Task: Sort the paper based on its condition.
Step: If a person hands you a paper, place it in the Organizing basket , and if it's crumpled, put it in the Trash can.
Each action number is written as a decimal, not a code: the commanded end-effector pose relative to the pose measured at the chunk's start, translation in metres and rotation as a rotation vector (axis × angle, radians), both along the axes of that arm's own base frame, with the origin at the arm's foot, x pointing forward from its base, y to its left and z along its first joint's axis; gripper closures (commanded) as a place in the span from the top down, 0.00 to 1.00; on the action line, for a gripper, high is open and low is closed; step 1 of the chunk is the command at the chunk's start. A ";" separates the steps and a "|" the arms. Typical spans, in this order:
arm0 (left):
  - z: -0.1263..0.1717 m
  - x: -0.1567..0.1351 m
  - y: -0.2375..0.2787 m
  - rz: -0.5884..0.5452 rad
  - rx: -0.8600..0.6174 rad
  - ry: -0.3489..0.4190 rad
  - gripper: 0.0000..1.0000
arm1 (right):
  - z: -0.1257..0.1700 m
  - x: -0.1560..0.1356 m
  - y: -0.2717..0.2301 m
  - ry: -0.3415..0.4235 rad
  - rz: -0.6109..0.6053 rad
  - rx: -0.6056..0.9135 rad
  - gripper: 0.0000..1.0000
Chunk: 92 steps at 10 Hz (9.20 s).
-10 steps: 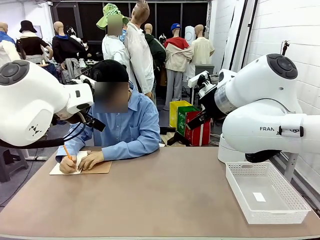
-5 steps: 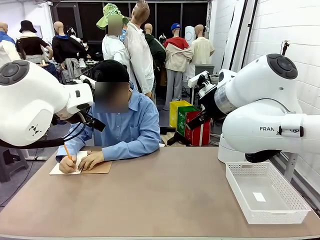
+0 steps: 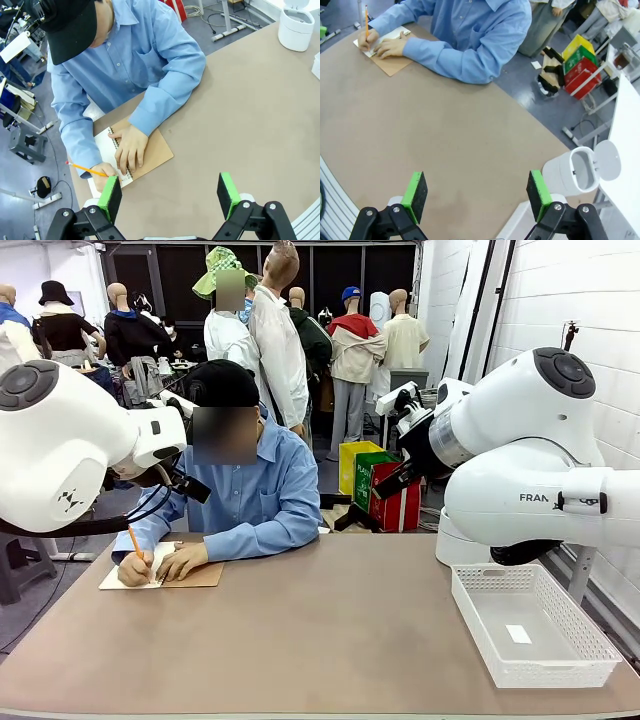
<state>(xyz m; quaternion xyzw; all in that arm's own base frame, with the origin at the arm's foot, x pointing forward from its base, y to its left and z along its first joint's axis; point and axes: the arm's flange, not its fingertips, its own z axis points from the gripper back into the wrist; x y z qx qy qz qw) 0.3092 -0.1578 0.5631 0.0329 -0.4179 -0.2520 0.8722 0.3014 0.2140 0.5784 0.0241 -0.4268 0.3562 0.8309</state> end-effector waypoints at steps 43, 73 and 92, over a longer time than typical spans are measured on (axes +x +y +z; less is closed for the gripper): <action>0.000 0.001 0.001 -0.006 0.010 -0.009 1.00 | 0.000 0.000 0.001 -0.002 -0.002 -0.005 1.00; 0.000 0.001 0.001 -0.006 0.010 -0.009 1.00 | 0.000 0.000 0.001 -0.002 -0.002 -0.005 1.00; 0.000 0.001 0.001 -0.006 0.010 -0.009 1.00 | 0.000 0.000 0.001 -0.002 -0.002 -0.005 1.00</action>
